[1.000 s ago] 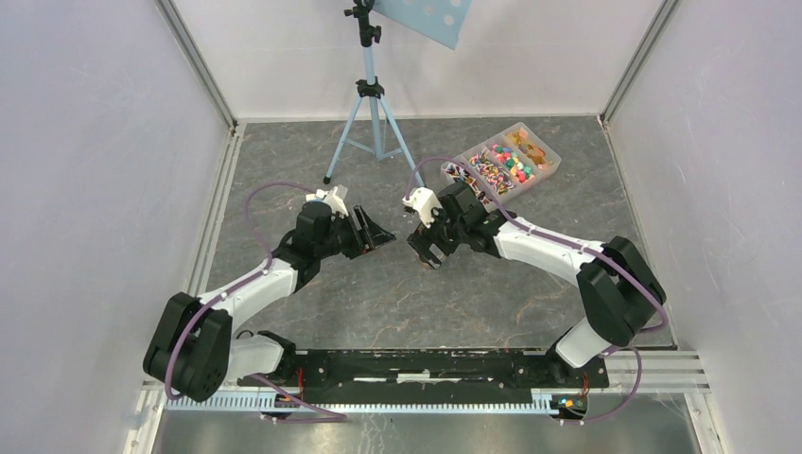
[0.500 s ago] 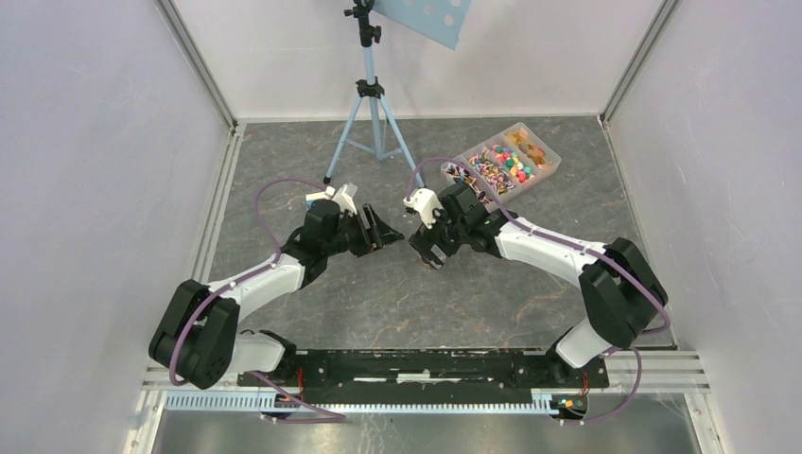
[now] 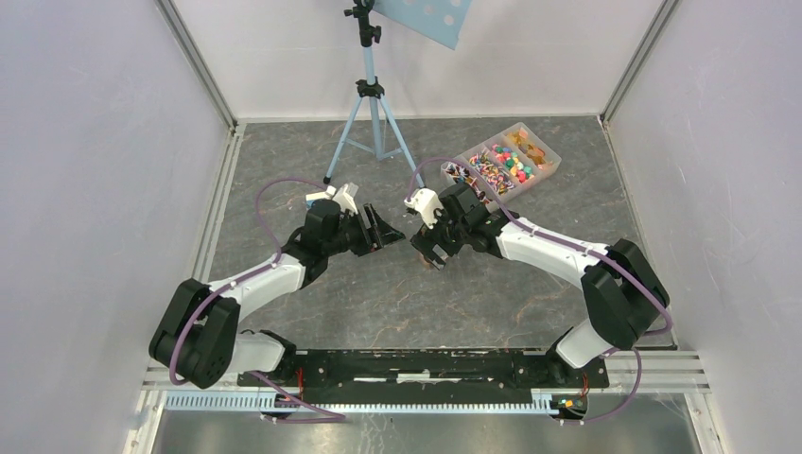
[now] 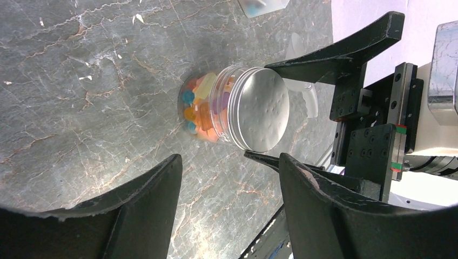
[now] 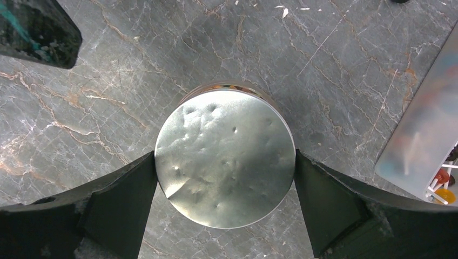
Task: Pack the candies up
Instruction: Close the bottle lid on the packing bottle.
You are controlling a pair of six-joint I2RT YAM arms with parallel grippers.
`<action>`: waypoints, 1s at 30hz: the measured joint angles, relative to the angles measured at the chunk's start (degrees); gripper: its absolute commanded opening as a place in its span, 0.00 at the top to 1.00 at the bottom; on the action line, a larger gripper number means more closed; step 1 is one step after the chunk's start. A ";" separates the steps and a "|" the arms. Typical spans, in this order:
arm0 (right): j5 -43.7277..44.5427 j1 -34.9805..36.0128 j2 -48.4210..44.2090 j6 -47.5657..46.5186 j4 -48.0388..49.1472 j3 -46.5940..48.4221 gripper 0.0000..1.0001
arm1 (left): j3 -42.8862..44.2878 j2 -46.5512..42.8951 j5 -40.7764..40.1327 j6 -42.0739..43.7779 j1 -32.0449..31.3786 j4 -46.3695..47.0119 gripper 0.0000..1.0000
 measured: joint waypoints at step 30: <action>-1.40 -0.26 2.54 -0.50 5.88 -2.54 0.02 | 4.13 14.69 3.45 -0.02 -3.19 7.02 0.29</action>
